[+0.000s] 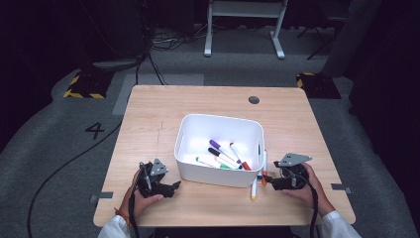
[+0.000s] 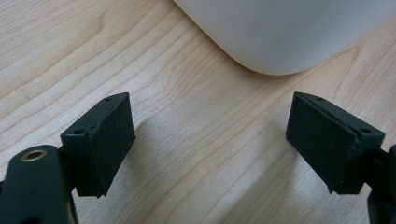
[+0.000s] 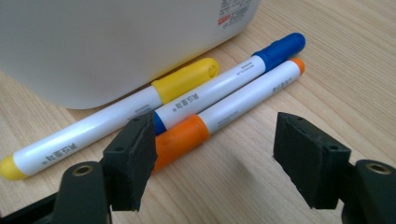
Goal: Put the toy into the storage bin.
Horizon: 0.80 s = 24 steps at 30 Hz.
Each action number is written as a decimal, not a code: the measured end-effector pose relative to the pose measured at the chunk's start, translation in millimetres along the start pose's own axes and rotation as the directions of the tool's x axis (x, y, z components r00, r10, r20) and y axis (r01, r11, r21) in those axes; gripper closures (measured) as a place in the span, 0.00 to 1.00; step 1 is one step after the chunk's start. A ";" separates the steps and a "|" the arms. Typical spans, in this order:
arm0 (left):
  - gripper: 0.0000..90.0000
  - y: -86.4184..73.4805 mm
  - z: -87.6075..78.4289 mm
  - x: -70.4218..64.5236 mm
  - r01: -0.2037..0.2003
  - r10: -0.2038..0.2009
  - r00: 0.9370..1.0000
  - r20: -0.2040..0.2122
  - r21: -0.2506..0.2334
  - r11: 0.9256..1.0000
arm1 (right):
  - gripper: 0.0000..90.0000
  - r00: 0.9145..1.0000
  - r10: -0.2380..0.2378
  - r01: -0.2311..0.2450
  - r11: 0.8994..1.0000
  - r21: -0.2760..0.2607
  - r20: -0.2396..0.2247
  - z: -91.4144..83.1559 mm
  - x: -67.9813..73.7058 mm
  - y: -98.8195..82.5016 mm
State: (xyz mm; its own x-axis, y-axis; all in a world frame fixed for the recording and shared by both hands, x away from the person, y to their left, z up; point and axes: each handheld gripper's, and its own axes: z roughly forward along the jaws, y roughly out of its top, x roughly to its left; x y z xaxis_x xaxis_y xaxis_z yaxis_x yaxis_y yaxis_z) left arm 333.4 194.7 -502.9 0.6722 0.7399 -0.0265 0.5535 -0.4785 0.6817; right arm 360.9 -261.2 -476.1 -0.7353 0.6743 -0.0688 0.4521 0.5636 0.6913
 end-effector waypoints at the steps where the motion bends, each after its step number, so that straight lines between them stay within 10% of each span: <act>1: 0.17 0.0 0.0 -0.1 0.001 -0.001 1.000 -0.001 0.000 1.000 | 0.34 1.000 0.003 -0.003 1.000 0.000 0.001 -0.1 -1.0 -0.8; 24: 0.17 0.0 -0.1 0.1 -0.001 0.001 1.000 0.001 0.001 1.000 | 0.36 1.000 0.016 -0.017 0.999 0.035 0.023 3.6 -3.3 -7.8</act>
State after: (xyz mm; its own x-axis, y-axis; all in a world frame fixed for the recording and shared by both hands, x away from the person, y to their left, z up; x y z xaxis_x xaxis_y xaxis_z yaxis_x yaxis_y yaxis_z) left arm 333.4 194.9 -502.8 0.6731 0.7391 -0.0262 0.5531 -0.4796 0.6813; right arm 361.6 -266.1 -483.8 -0.7162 0.6940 -0.0745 0.4818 0.5688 0.6665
